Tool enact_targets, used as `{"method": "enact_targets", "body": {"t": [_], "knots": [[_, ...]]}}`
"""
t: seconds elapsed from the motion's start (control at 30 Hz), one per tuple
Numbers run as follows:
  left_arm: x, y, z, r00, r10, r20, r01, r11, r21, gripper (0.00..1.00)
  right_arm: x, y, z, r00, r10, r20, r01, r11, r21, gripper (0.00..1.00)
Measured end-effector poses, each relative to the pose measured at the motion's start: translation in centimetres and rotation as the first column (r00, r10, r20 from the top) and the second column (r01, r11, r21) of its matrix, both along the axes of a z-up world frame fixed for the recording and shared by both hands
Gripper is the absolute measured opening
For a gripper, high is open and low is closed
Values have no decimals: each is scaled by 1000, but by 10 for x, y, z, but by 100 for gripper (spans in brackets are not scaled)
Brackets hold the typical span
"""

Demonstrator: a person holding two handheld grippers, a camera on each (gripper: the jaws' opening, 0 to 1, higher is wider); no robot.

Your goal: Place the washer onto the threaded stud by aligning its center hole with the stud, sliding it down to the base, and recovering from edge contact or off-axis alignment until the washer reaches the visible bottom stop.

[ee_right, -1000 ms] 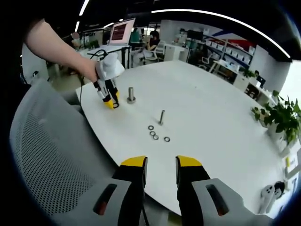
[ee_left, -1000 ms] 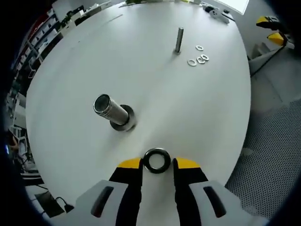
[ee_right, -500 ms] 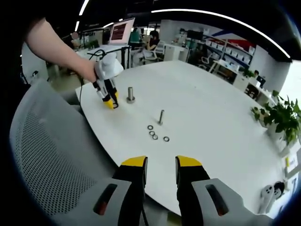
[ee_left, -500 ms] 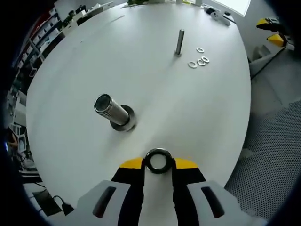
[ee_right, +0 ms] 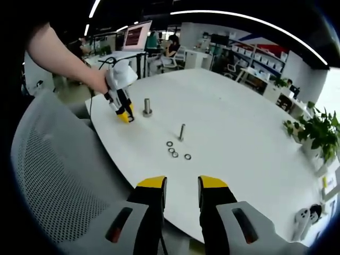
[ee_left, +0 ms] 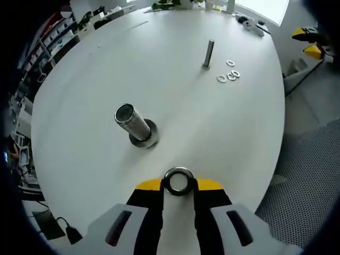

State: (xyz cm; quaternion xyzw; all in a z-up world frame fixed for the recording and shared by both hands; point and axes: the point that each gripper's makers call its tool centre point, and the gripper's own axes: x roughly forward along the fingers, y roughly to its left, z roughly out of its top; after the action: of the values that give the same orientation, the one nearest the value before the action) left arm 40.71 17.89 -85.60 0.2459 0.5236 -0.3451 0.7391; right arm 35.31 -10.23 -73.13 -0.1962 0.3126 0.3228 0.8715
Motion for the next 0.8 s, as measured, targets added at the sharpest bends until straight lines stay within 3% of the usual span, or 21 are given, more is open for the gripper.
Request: {"method": "enact_targets", "body": {"t": [0.3, 0.8], "knots": [[6, 3, 11, 999, 29, 19, -28, 999, -20, 19, 1, 1, 2, 1000, 5, 8, -5, 1000, 8, 26], [27, 4, 48, 993, 34, 110, -27, 997, -68, 19, 1, 2, 2, 1000, 9, 5, -9, 1000, 6, 26]]}}
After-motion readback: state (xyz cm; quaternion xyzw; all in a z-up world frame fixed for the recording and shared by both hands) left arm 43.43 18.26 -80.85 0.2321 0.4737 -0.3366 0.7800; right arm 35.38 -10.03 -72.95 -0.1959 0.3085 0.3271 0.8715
